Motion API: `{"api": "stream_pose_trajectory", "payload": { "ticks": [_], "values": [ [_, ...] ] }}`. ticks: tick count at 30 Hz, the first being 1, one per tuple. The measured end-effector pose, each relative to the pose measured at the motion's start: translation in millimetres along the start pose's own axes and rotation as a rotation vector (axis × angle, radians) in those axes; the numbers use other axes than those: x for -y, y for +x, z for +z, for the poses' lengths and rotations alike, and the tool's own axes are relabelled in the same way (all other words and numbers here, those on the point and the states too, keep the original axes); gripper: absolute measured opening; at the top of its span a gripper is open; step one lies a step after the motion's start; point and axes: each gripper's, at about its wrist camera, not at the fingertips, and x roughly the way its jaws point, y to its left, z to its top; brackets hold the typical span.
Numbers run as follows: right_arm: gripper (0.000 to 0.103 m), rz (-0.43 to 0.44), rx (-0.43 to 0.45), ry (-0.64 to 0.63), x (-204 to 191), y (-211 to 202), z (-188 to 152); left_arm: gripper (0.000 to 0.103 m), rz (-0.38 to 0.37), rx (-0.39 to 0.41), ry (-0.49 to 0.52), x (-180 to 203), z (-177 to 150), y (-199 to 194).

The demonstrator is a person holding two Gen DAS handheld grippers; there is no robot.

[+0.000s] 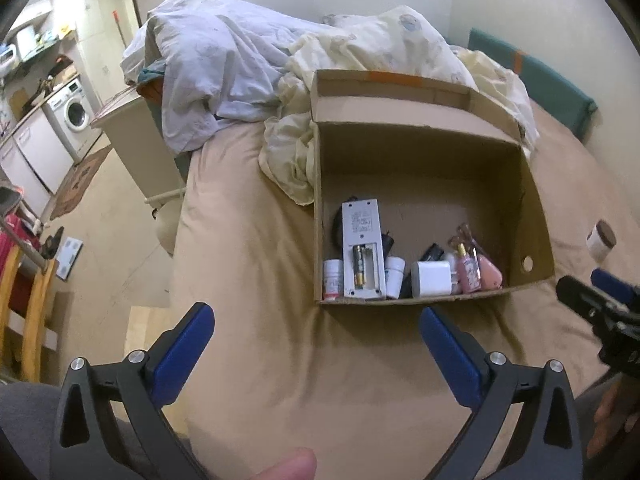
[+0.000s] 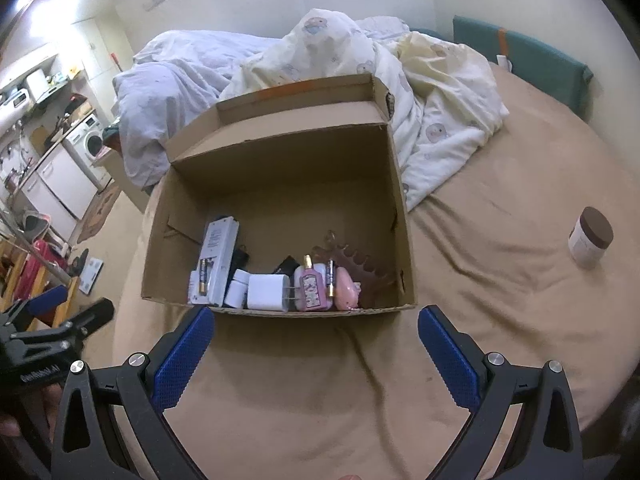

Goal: Organize rigid objects

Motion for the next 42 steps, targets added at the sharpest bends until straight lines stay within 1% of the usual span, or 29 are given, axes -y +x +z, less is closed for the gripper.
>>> {"api": "stream_pose_trajectory", "payload": {
  "ticks": [6, 23, 42],
  "values": [
    [0.103, 0.005, 0.002, 0.020, 3.6, 0.7, 1.8, 0.102, -0.007, -0.006, -0.008, -0.5, 1.0, 0.8],
    [0.103, -0.004, 0.010, 0.006, 2.2, 0.5, 1.8, 0.102, -0.008, -0.028, -0.044, -6.5, 0.8, 5.1],
    [0.103, -0.004, 0.011, -0.003, -1.4, 1.1, 0.0, 0.102, -0.015, -0.035, -0.031, -2.0, -0.5, 5.9]
  ]
}}
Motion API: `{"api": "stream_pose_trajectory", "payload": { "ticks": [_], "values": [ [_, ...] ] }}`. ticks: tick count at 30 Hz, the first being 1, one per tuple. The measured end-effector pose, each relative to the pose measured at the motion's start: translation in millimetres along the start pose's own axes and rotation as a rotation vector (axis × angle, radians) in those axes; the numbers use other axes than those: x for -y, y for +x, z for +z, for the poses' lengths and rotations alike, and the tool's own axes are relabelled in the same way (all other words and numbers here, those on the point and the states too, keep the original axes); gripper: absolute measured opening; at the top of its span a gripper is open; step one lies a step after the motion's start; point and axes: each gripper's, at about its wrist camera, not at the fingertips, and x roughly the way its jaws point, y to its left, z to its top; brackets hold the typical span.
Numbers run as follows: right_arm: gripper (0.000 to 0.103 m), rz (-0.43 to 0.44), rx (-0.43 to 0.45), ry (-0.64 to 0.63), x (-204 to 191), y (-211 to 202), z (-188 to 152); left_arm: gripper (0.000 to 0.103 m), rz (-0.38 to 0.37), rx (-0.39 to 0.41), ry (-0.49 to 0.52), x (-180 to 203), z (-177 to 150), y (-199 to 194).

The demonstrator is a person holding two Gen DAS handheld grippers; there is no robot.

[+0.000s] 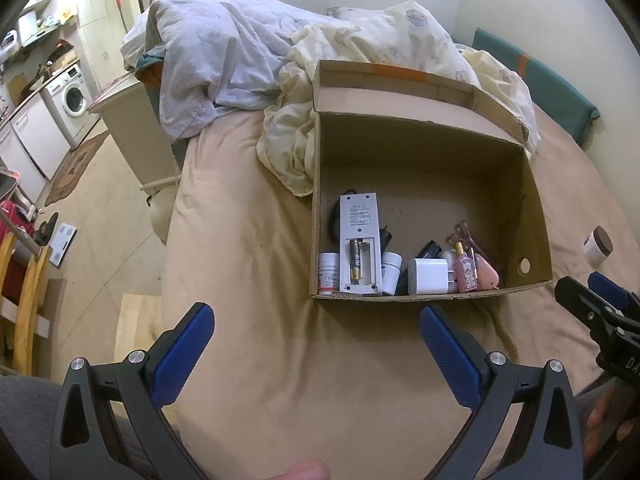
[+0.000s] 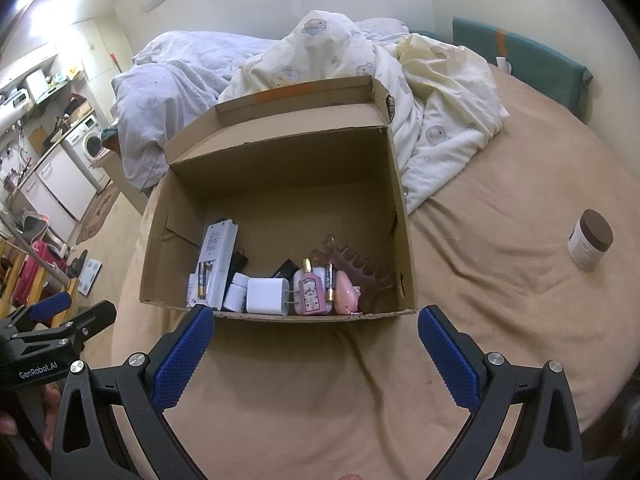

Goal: Organize rigid objects

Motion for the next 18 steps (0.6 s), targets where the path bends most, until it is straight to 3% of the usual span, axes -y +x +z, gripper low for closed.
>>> {"api": "stream_pose_trajectory", "payload": {
  "ticks": [18],
  "values": [
    [0.103, 0.001, 0.003, 0.000, -2.3, 0.1, 0.4, 0.102, 0.002, -0.001, -0.002, 0.7, 0.2, -0.2]
  ]
}}
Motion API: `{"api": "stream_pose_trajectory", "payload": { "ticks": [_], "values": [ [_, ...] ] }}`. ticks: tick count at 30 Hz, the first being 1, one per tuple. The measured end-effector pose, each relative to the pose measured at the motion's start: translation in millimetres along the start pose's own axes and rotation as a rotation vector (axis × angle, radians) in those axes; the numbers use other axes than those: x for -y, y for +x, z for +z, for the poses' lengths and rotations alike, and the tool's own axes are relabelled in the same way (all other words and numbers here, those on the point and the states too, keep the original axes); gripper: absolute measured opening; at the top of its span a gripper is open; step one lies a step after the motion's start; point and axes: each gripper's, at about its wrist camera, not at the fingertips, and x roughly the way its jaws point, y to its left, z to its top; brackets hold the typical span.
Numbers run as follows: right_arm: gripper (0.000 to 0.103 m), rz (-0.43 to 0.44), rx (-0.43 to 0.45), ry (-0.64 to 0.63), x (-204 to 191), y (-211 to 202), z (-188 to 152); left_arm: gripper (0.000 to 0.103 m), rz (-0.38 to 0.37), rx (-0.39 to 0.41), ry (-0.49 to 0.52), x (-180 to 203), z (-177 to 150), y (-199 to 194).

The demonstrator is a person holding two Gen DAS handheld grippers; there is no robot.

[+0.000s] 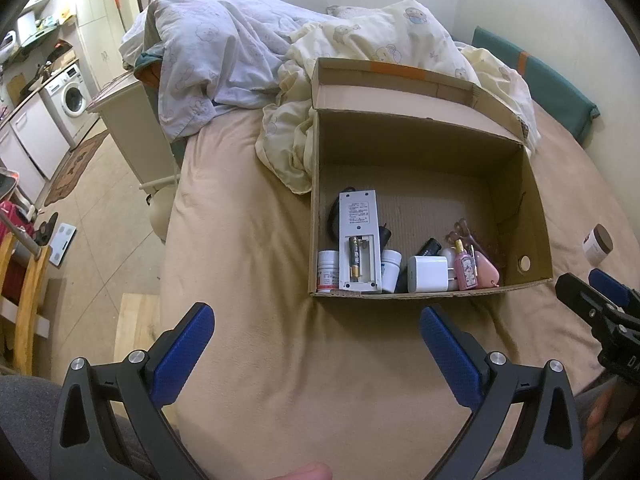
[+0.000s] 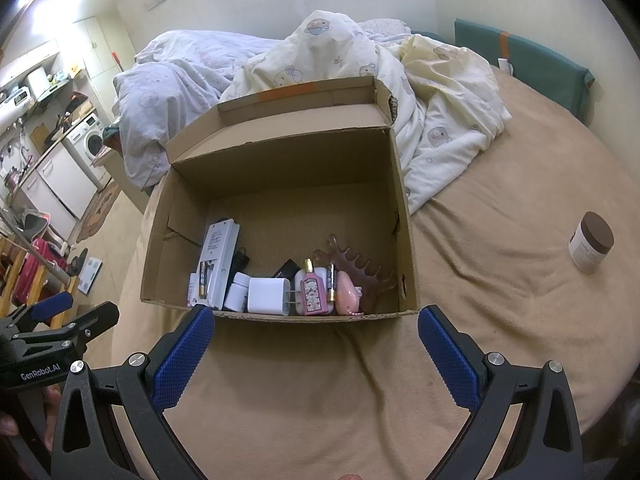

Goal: Organize rigid objects

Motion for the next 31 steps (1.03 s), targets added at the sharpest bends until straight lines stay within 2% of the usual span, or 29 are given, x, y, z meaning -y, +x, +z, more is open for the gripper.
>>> {"api": "stream_pose_trajectory", "payload": {
  "ticks": [31],
  "values": [
    [0.103, 0.004, -0.002, -0.005, -1.4, 0.9, 0.0, 0.102, -0.004, -0.005, 0.004, 2.5, -6.2, 2.9]
  ]
}}
